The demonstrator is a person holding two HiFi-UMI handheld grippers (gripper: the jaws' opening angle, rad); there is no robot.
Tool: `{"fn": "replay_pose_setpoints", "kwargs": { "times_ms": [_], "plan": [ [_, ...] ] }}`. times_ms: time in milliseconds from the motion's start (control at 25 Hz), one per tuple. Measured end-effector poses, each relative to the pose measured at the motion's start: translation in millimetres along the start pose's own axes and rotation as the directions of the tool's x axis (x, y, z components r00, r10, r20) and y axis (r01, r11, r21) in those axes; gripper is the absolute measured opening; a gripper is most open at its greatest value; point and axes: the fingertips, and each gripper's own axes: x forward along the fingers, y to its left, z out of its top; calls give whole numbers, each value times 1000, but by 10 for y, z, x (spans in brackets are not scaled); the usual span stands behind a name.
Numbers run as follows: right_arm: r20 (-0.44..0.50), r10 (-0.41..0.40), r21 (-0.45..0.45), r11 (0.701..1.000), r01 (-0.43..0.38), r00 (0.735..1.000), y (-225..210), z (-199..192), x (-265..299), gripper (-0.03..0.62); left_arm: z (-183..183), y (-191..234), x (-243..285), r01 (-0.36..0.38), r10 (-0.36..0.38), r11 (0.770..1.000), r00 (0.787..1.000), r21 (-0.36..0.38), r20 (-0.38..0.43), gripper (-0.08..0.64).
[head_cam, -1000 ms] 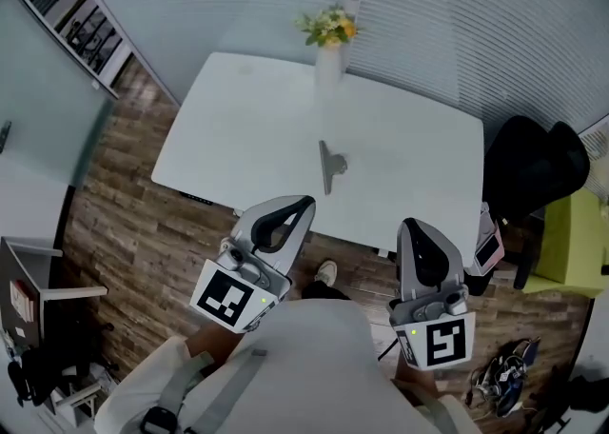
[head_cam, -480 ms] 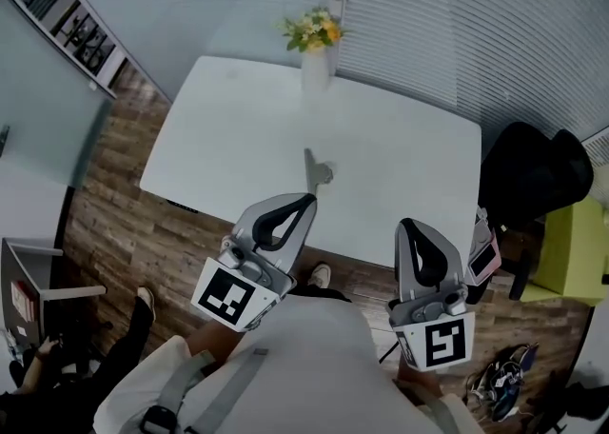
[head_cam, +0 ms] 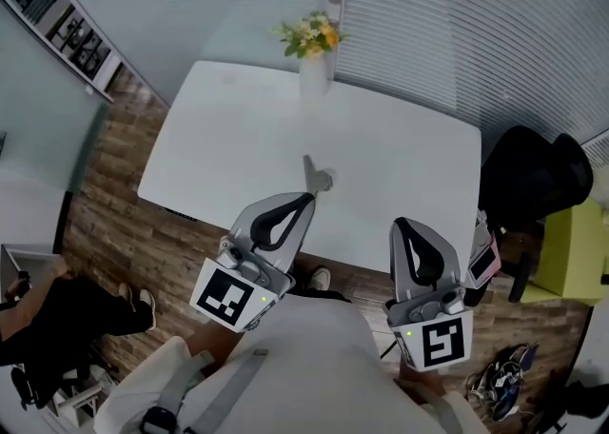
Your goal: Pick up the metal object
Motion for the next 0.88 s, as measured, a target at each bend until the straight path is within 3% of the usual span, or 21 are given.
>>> {"fn": "replay_pose_setpoints", "kwargs": {
  "times_ms": [520, 880],
  "plan": [
    [2, -23, -3, 1000, 23, 1000, 195, 136, 671, 3, 1, 716, -35, 15, -15, 1000, 1000, -10, -9, -2],
    [-27, -33, -4, 999, 33, 999, 160, 50, 910, 5, -34, 958, 17, 17, -17, 999, 1000, -28, -5, -2]
  ]
}}
